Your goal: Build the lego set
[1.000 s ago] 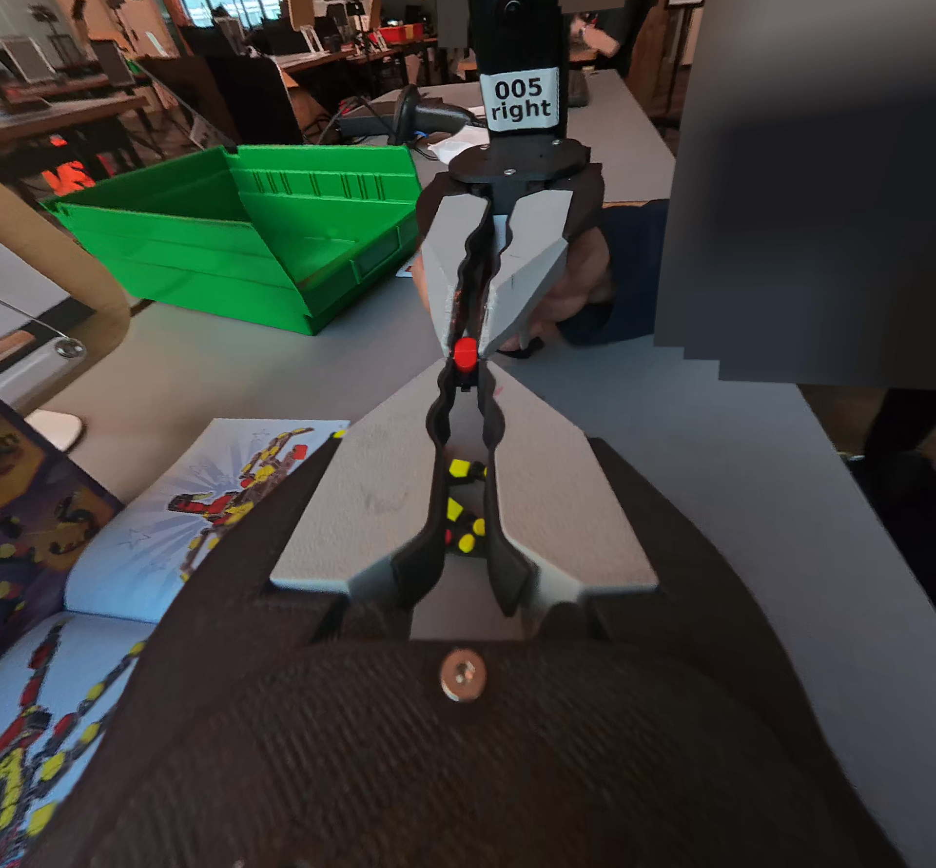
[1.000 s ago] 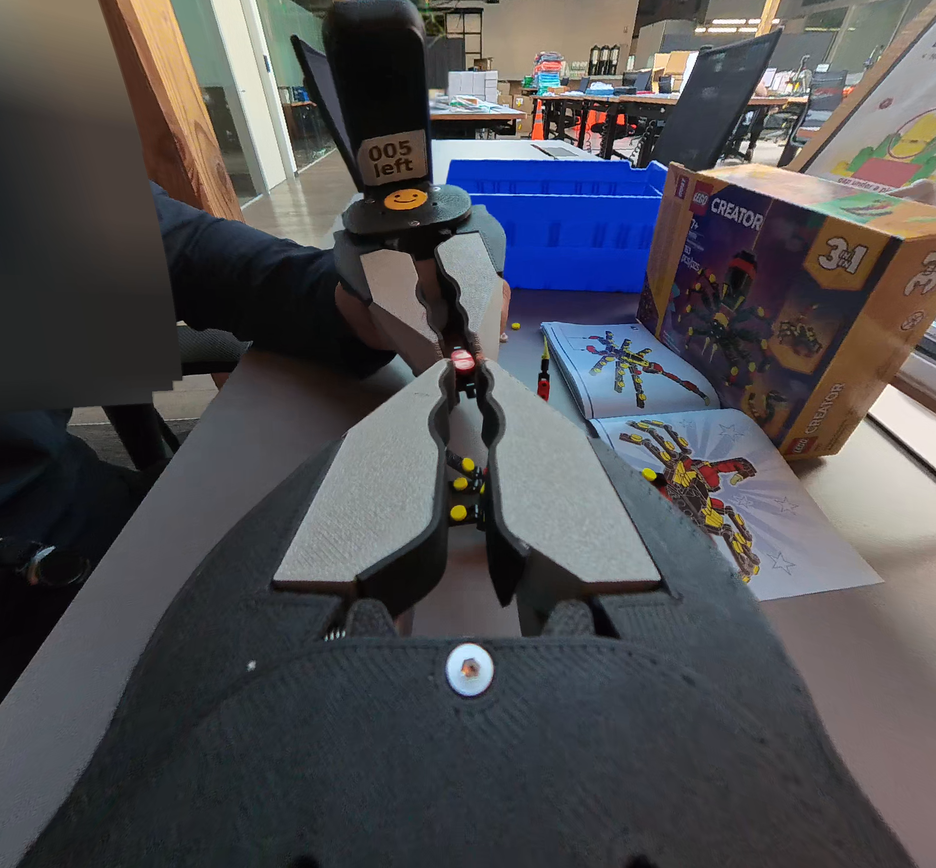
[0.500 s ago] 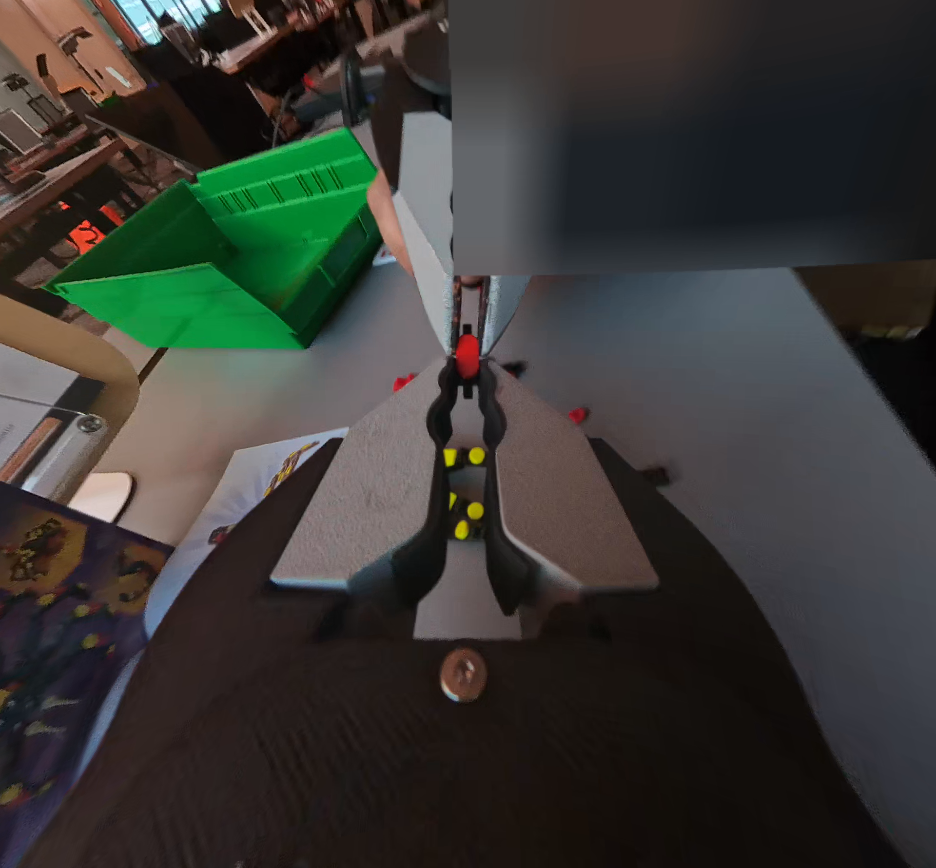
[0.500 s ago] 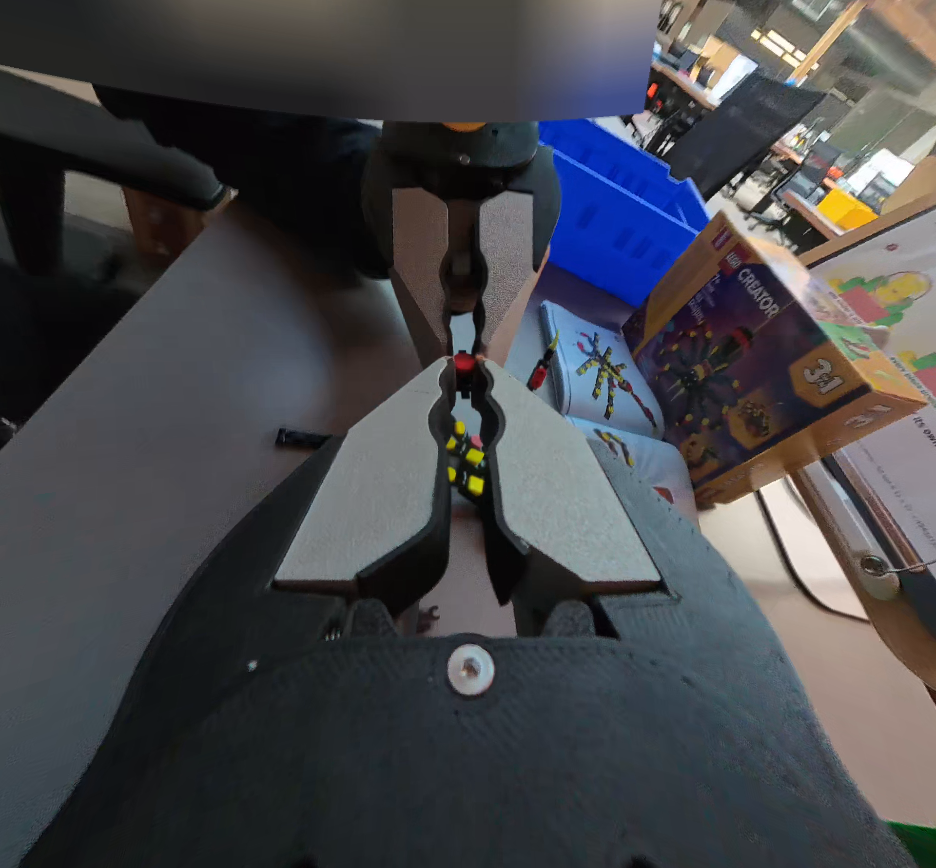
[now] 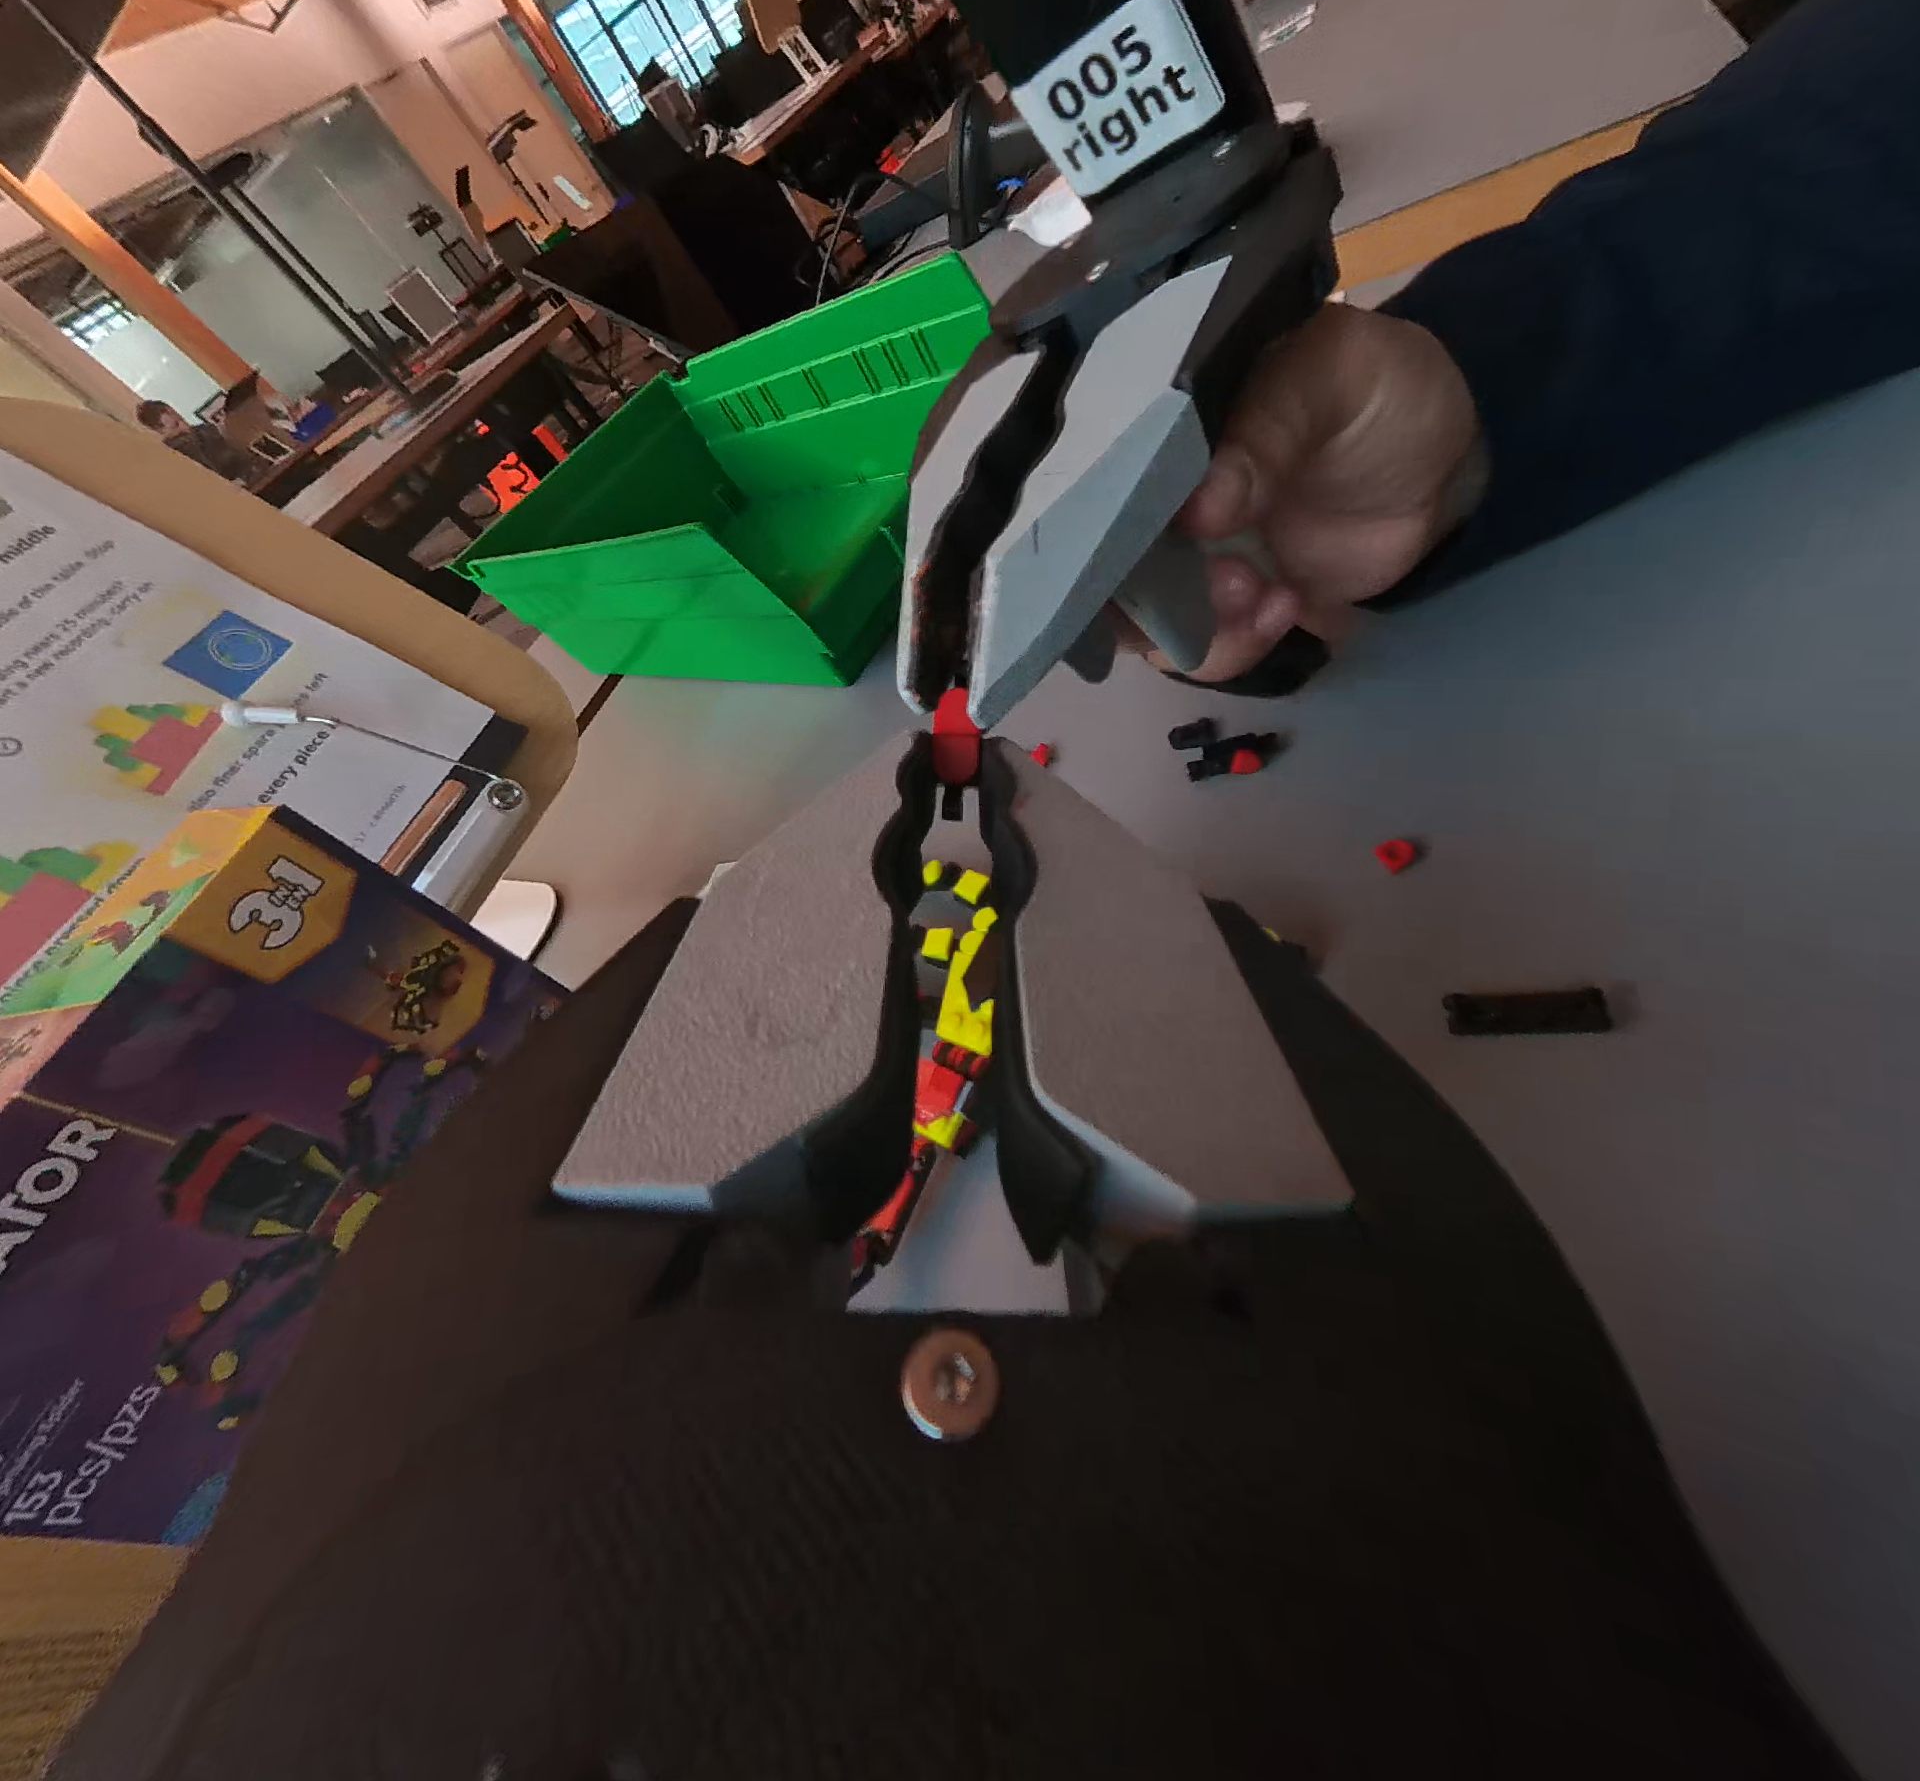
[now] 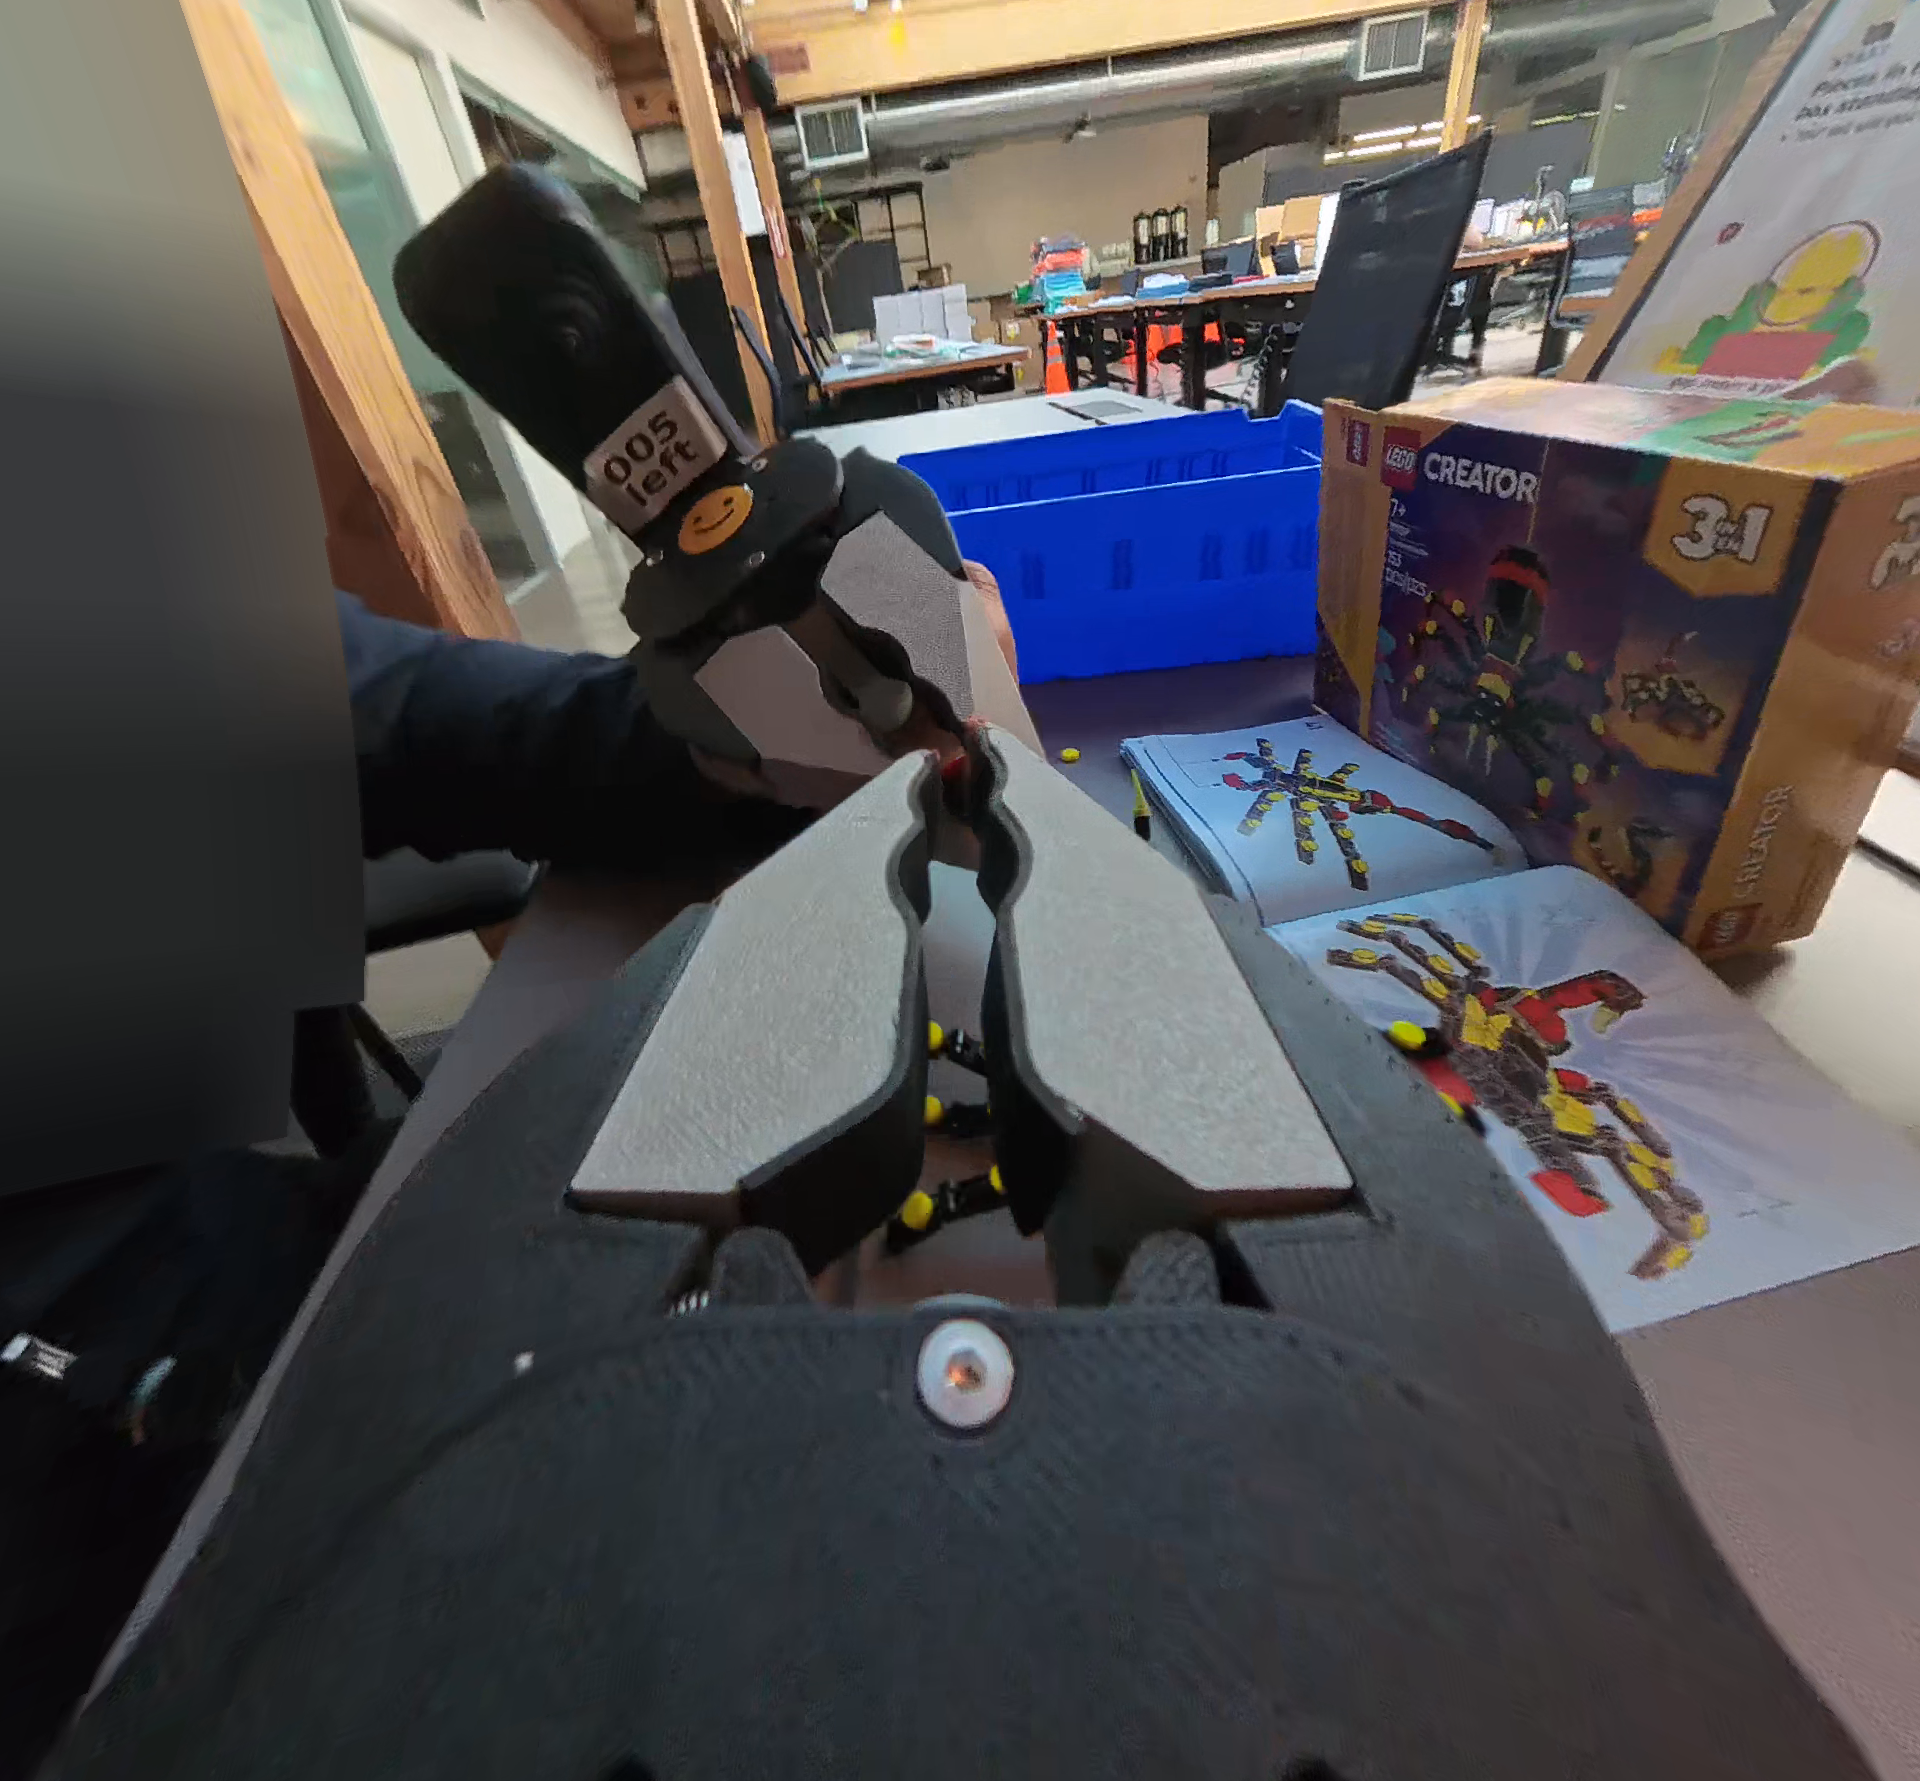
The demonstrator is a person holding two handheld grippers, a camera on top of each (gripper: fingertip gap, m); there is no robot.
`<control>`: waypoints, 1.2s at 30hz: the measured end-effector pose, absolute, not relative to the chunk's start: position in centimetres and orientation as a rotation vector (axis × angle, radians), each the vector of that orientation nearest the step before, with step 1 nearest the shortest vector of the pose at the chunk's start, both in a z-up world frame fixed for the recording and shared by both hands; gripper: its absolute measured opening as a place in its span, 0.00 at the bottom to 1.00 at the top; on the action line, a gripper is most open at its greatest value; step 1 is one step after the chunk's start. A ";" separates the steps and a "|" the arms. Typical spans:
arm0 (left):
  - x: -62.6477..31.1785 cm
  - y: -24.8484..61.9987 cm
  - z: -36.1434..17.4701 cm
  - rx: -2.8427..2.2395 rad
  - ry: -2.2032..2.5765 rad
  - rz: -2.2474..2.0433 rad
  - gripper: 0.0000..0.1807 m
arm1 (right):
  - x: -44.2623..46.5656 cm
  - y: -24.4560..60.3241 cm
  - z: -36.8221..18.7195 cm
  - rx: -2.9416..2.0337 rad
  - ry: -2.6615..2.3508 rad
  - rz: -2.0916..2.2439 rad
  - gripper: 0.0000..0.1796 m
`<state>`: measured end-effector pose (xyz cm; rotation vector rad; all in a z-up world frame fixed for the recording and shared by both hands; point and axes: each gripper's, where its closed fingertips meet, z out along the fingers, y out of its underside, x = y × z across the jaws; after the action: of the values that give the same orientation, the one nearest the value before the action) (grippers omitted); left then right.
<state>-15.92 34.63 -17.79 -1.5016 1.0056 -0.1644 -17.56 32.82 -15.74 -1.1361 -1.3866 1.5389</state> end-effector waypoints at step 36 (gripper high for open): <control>-14.7 34.3 -21.2 -1.644 1.110 -0.248 0.02 | -16.3 32.7 -19.1 -0.860 -1.726 1.010 0.02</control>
<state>-14.70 34.33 -21.17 -1.6440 1.1096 -0.2483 -16.27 32.72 -19.15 -0.8601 -1.7263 1.0100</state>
